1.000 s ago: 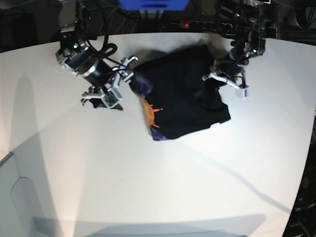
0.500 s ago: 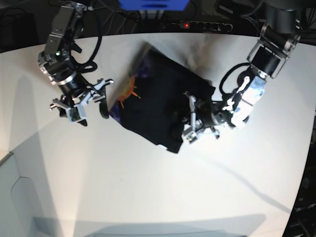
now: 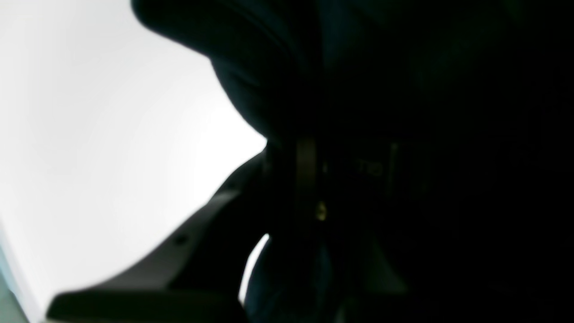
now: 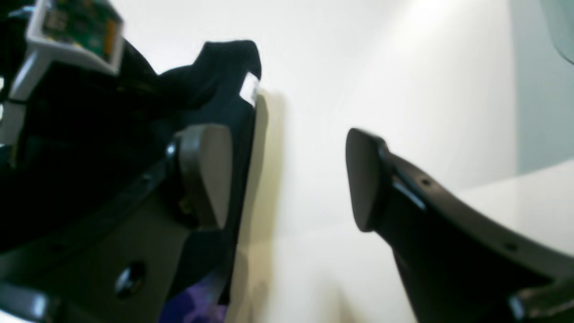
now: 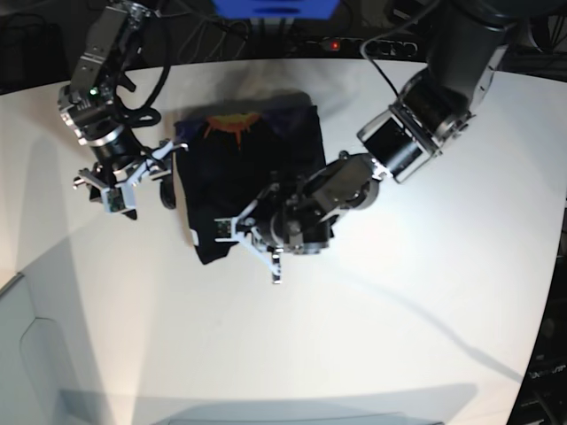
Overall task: Fold the T-shirt properly
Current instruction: 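Press and smooth the bundle flat with the left gripper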
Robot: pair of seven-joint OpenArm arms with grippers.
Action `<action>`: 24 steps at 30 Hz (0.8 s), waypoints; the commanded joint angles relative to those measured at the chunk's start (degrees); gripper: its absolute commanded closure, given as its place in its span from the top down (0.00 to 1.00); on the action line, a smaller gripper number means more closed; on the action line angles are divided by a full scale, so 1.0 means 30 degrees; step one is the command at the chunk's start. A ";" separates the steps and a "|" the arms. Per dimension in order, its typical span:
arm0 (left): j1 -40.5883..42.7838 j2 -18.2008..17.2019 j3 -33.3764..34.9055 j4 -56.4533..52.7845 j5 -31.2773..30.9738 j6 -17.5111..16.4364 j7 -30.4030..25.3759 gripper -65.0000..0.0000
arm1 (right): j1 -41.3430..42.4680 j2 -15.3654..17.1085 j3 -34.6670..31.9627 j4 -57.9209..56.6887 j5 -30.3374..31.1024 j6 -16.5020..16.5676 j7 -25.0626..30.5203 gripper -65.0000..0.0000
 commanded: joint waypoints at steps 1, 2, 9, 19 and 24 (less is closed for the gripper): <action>-0.0334 0.0188 0.0339 -0.0155 -0.0329 -0.0325 0.0206 0.00 | 0.0155 -0.0012 0.0006 0.0323 0.0322 0.0259 0.0479 0.62; -0.0481 0.0247 0.0545 -0.0155 -0.0329 -0.0325 0.0206 0.00 | 0.0155 -0.0012 0.0094 0.0352 0.0322 0.0259 0.0479 0.62; -0.0657 0.0569 0.1365 0.0050 -0.0212 -0.0325 0.0206 0.02 | 0.0038 -0.0012 0.0123 0.0352 0.0322 0.0259 0.0479 0.62; -0.1624 0.0013 0.0574 0.1516 -0.0182 -0.0325 0.0470 0.46 | 0.0038 -0.0042 0.0006 0.0323 0.0322 0.0259 0.0479 0.62; -0.1770 -0.0368 -0.1302 0.2688 -0.0182 -0.0325 0.0441 0.60 | 0.0009 -0.0042 -0.0023 0.0323 0.0322 0.0259 0.0479 0.62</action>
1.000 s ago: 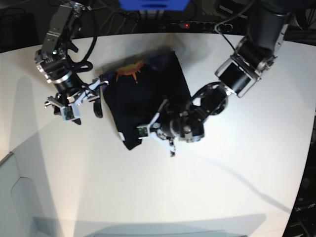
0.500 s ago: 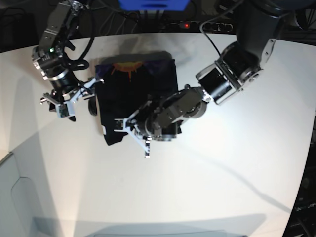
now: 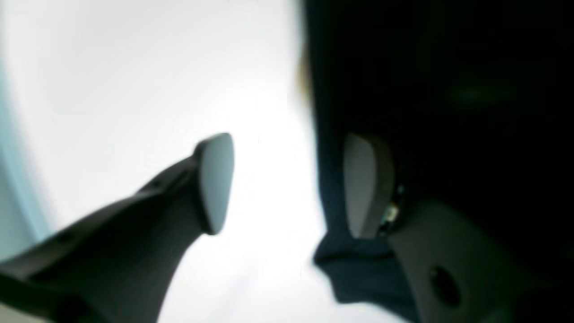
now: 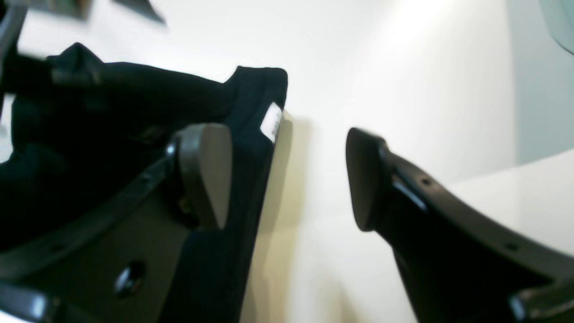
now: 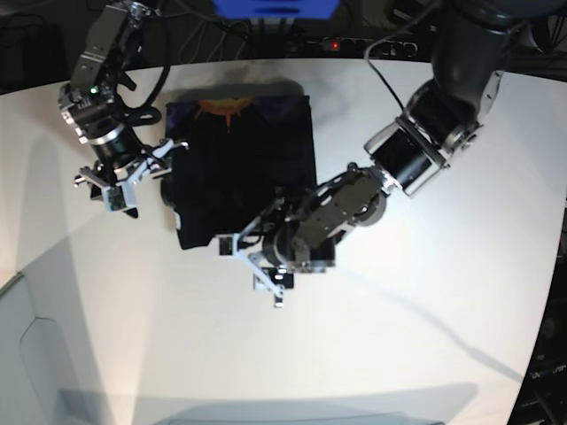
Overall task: Fold the T-shirt properly
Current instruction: 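Press and smooth the bundle flat with the left gripper, then tug the bundle's collar edge with the right gripper to straighten it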
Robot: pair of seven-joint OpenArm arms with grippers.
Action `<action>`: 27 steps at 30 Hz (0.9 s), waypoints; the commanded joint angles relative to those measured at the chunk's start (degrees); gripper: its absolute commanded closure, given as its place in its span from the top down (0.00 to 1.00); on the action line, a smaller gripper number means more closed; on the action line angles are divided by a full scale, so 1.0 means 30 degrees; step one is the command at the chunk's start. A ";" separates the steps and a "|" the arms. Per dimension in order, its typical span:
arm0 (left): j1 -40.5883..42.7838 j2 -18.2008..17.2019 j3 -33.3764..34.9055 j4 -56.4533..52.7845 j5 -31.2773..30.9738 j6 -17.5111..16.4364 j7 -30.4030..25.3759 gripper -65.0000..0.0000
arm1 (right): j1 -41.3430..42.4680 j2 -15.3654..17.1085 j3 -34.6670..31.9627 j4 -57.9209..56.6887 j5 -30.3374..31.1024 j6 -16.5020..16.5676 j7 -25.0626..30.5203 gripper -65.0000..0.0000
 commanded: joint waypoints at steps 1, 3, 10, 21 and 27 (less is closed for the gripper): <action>-0.0612 0.0149 -0.0751 0.0715 -0.0161 0.0105 -0.0397 0.61 | 0.0067 0.0009 -0.0002 0.0323 0.0307 0.0259 0.0479 0.62; -0.0524 -0.0291 -0.2011 0.1330 -0.0249 0.0105 -0.0397 0.61 | -0.0021 0.0009 -0.0002 0.0323 0.0307 0.0259 0.0479 0.62; 0.2114 -0.3163 -0.9249 0.5873 -0.0336 0.0105 -0.0368 0.61 | -0.0695 0.0009 -0.1672 0.0557 0.0366 0.0259 0.0625 0.61; 1.1696 -0.4892 -2.4956 0.9594 -0.0366 0.0105 -0.0368 0.61 | -0.3010 0.0126 -0.6624 0.0763 0.0453 0.0259 0.0713 0.02; 1.4685 -0.4892 -2.7828 0.9653 -0.0395 0.0105 -0.0368 0.61 | -0.3596 0.1357 -0.8441 0.0587 0.0424 0.0259 0.0713 0.00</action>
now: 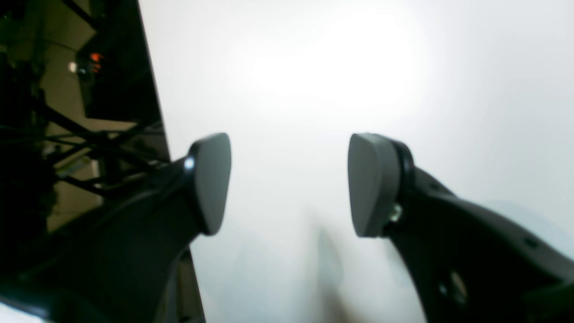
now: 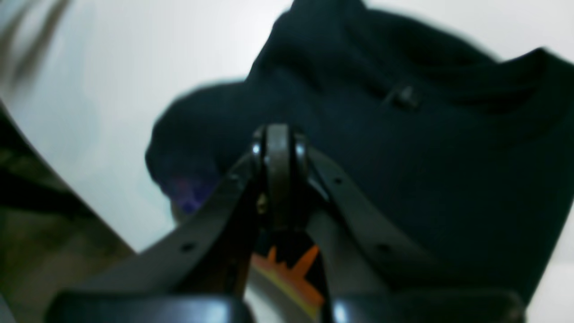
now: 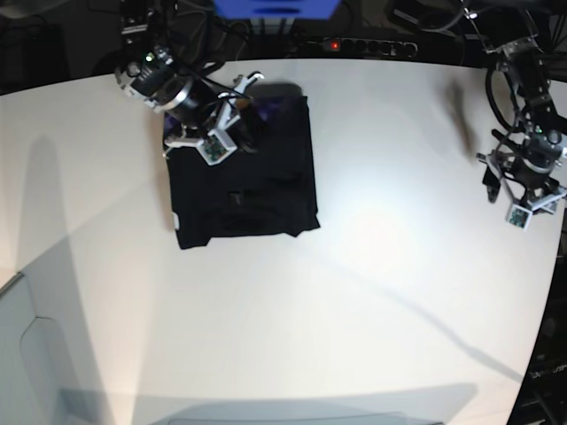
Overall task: Fold the T-shirt properly
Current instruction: 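Tug the bundle's collar edge with the right gripper to straighten it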
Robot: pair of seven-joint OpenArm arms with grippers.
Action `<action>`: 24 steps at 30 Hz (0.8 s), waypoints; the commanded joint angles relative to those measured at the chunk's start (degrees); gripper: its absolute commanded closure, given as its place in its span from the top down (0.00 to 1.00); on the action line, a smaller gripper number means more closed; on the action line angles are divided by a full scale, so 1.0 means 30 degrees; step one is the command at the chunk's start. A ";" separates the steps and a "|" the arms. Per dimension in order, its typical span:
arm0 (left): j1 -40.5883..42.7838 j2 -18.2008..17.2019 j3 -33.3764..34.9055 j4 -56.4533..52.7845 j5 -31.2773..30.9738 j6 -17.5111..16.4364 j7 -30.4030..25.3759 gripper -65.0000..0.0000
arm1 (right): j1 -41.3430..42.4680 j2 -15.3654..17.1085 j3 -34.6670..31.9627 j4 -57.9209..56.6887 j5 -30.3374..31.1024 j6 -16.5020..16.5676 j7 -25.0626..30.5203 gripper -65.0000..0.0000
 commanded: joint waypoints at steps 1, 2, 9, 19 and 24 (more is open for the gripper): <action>0.0137 -0.0295 -0.0502 0.0407 -0.0118 0.0127 -0.0317 0.61 | 0.0054 0.0171 -0.0371 0.0208 0.0300 0.0259 0.0488 0.00; 0.0372 -0.0265 -0.0795 0.0407 -0.0118 0.0127 -0.0317 0.61 | 0.0113 0.0347 -0.0693 -0.0027 0.0300 0.0259 0.0488 0.00; 0.1192 0.0760 -0.2670 0.0993 -0.0118 0.0127 -0.0317 0.61 | 0.0787 0.0435 -0.1338 -0.3631 0.0242 0.0259 0.2627 0.00; 0.1515 0.1024 -0.2670 0.1081 -0.0118 0.0127 -0.0317 0.61 | 0.1754 0.1431 -0.3477 -0.7910 0.0183 0.0259 0.5030 0.00; 0.1515 0.1024 -0.2670 0.1023 -0.0118 0.0127 -0.0317 0.61 | 0.1344 0.1871 -0.3272 -0.5155 0.0300 0.0259 0.4942 0.00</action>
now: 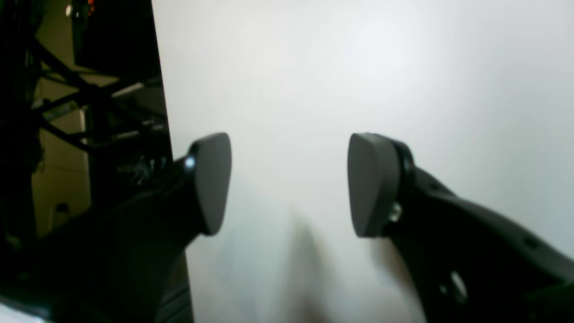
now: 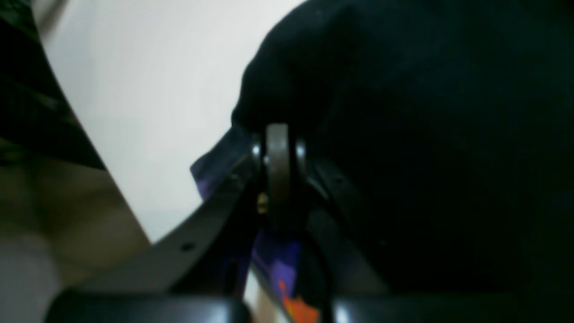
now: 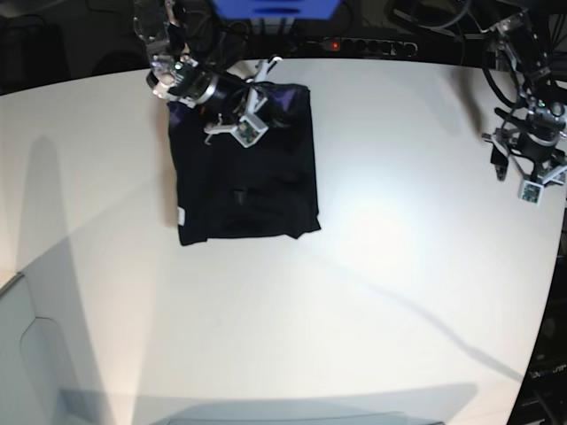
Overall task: Fold the T-shirt properly
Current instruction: 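Tug the bundle's collar edge with the right gripper to straighten it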
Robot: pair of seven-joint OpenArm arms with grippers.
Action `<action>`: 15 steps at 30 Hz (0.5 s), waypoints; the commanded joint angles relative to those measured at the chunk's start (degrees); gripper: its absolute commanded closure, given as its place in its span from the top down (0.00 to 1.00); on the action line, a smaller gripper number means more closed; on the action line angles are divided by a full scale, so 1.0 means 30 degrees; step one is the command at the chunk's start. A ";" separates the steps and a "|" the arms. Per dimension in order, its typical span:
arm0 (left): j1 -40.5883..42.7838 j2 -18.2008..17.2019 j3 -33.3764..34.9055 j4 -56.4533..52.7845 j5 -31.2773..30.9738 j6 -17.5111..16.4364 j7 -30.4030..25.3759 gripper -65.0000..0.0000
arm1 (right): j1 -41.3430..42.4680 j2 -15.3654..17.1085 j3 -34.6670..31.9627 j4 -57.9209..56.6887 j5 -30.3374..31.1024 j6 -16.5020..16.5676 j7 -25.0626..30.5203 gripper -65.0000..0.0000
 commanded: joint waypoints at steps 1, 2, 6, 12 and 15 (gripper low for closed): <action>-0.0059 -0.0389 -0.0120 0.0287 0.0020 0.0112 -0.0237 0.61 | -0.0093 0.0137 0.0058 0.1261 0.0461 0.0259 0.0672 0.00; -0.0059 -0.0389 -0.0120 0.0287 0.0020 0.0112 -0.0237 0.61 | -0.0268 0.0137 0.0058 0.2228 0.0461 0.0259 0.0643 0.00; 0.0000 -0.0389 -0.0120 0.0228 0.0020 0.0112 -0.0237 0.61 | -0.0415 0.0166 0.0263 0.4690 0.0343 0.0259 0.0614 0.00; 0.0029 -0.0360 -0.0208 0.0170 0.0020 0.0112 -0.0237 0.61 | 0.0581 0.0137 0.1640 0.2257 0.0431 0.0259 0.0643 0.00; 0.0058 -0.0360 -0.0208 0.0170 0.0020 0.0112 -0.0237 0.61 | 0.1167 0.0166 0.1640 0.0675 0.0402 0.0259 0.0760 0.00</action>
